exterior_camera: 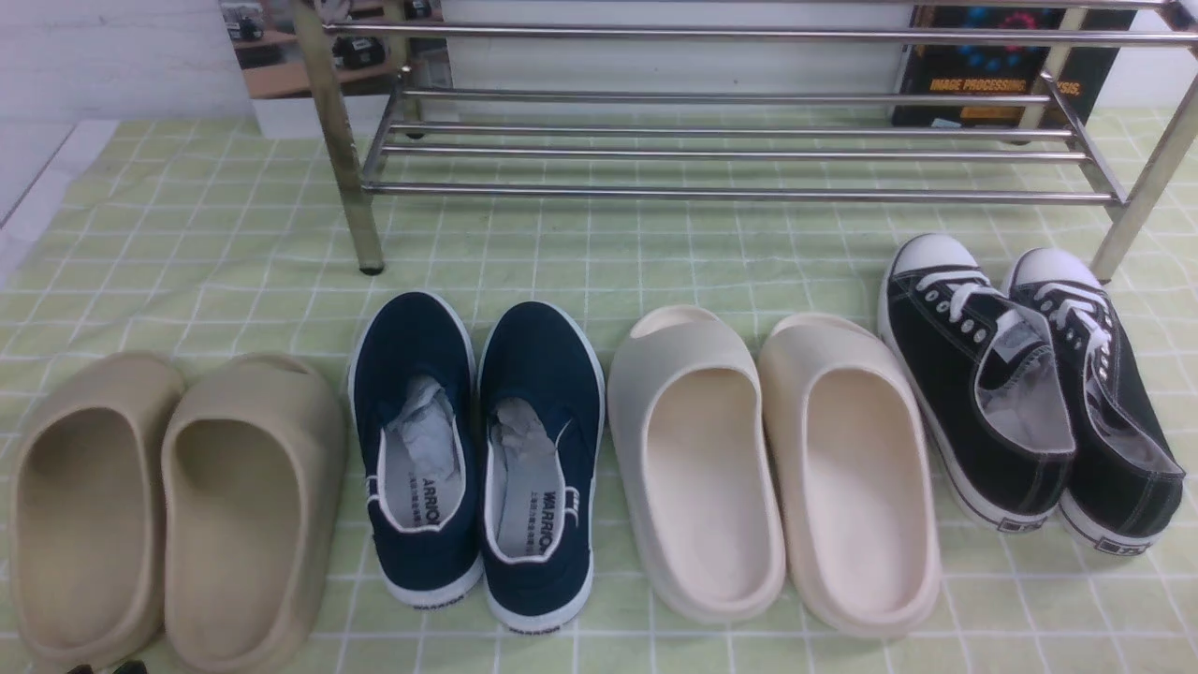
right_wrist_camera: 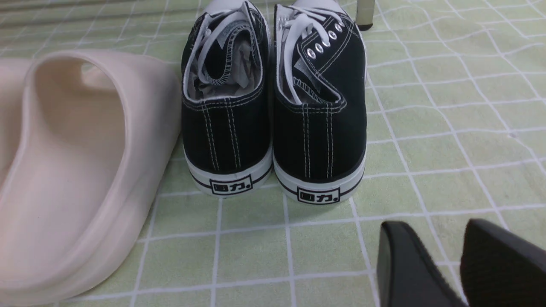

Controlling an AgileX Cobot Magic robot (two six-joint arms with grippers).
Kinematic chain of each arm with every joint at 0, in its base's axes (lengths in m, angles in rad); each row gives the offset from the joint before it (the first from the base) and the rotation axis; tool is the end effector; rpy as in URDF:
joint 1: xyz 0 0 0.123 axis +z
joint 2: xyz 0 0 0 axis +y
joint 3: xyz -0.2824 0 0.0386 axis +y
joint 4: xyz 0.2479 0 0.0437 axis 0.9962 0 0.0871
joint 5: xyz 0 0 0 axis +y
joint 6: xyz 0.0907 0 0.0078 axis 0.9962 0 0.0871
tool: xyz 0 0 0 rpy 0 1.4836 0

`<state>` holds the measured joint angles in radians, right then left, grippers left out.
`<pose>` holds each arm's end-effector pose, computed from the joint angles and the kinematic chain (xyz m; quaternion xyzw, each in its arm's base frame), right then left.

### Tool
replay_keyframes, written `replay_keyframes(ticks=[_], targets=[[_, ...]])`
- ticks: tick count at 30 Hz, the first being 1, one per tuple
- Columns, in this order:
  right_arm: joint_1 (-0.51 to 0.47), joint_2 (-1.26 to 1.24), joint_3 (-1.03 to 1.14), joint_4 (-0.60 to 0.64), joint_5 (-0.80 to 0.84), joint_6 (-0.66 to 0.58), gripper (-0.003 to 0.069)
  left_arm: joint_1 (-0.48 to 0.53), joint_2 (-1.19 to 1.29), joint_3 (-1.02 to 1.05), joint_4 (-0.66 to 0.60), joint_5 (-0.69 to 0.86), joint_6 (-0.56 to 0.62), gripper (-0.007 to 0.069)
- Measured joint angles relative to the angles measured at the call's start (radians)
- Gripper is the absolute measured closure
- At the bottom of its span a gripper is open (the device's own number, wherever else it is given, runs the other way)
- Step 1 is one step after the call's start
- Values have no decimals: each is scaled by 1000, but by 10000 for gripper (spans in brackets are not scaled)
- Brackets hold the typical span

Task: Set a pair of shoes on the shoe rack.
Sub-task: Use the right arm to grab the shoe closest to it

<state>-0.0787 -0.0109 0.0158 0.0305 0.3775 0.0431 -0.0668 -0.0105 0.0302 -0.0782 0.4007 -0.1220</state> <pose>0.0523 -0.0031 0.1744 0.0569 0.8013 0.0024 0.5955 0.0516 -0.0062 0.1677 -0.0429 0.8131 -0.0878 0.5739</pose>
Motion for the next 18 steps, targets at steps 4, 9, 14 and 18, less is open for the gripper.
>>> replay_keyframes(ticks=[4, 9, 14, 18], targets=[[0, 0, 0, 5, 0, 0, 420, 0, 0, 0, 0, 0, 0, 386], [0, 0, 0, 11, 0, 0, 420, 0, 0, 0, 0, 0, 0, 386], [0, 0, 0, 32, 0, 0, 420, 0, 0, 0, 0, 0, 0, 386], [0, 0, 0, 67, 6, 0, 420, 0, 0, 0, 0, 0, 0, 386]])
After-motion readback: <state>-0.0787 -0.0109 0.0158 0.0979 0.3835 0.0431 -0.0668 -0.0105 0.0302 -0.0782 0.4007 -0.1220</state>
